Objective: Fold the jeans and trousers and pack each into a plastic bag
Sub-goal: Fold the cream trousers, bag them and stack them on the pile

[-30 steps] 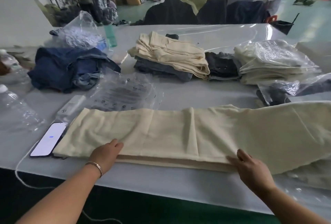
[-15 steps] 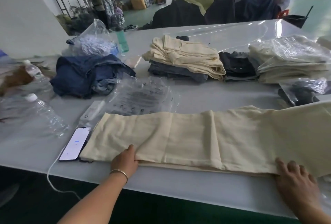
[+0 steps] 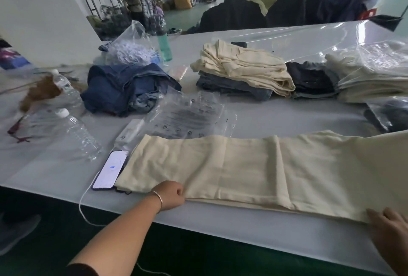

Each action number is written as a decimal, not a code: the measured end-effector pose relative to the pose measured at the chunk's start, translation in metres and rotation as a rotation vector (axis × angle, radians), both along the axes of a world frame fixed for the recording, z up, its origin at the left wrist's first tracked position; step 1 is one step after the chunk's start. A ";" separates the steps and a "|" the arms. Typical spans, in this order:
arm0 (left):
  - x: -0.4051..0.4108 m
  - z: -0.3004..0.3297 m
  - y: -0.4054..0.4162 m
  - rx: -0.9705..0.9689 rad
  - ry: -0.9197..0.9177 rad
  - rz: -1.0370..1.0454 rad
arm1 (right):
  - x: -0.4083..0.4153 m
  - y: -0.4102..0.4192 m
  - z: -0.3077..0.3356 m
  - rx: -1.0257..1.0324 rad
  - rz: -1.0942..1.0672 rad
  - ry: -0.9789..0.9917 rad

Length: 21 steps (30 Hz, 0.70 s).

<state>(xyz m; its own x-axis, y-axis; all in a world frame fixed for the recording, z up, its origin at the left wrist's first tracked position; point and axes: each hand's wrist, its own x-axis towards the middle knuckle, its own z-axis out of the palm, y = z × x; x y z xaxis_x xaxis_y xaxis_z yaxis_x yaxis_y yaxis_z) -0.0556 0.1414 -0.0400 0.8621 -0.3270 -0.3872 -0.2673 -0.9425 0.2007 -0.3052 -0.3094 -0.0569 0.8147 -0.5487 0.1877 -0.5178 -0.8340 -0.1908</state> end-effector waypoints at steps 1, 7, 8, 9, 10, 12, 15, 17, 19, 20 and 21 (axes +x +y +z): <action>0.001 -0.002 0.002 -0.025 -0.039 0.058 | 0.004 0.003 0.005 0.098 -0.043 0.068; -0.001 -0.023 -0.018 -0.165 -0.372 0.175 | 0.060 0.040 -0.001 0.086 0.233 0.070; -0.001 -0.026 -0.021 -0.147 -0.327 0.148 | 0.067 0.045 -0.008 0.074 0.299 0.106; 0.000 -0.028 -0.022 -0.126 -0.283 0.127 | 0.070 0.050 -0.009 0.075 0.319 0.177; 0.002 -0.029 -0.022 -0.101 -0.247 0.116 | 0.072 0.052 -0.011 0.071 0.333 0.215; 0.003 -0.026 -0.025 -0.042 -0.252 0.082 | 0.072 0.053 -0.013 0.051 0.328 0.263; -0.006 -0.021 -0.047 -0.037 -0.416 -0.087 | 0.073 0.059 -0.012 0.036 0.376 0.258; -0.018 -0.021 -0.069 -0.102 -0.431 -0.235 | 0.075 0.067 -0.007 0.035 0.453 0.174; -0.026 -0.024 -0.085 -0.146 -0.436 -0.358 | 0.075 0.075 -0.001 0.002 0.526 0.100; -0.028 -0.024 -0.089 -0.177 -0.463 -0.415 | 0.075 0.076 0.001 -0.023 0.536 0.109; -0.029 -0.025 -0.089 -0.229 -0.505 -0.474 | 0.074 0.077 0.003 -0.044 0.525 0.133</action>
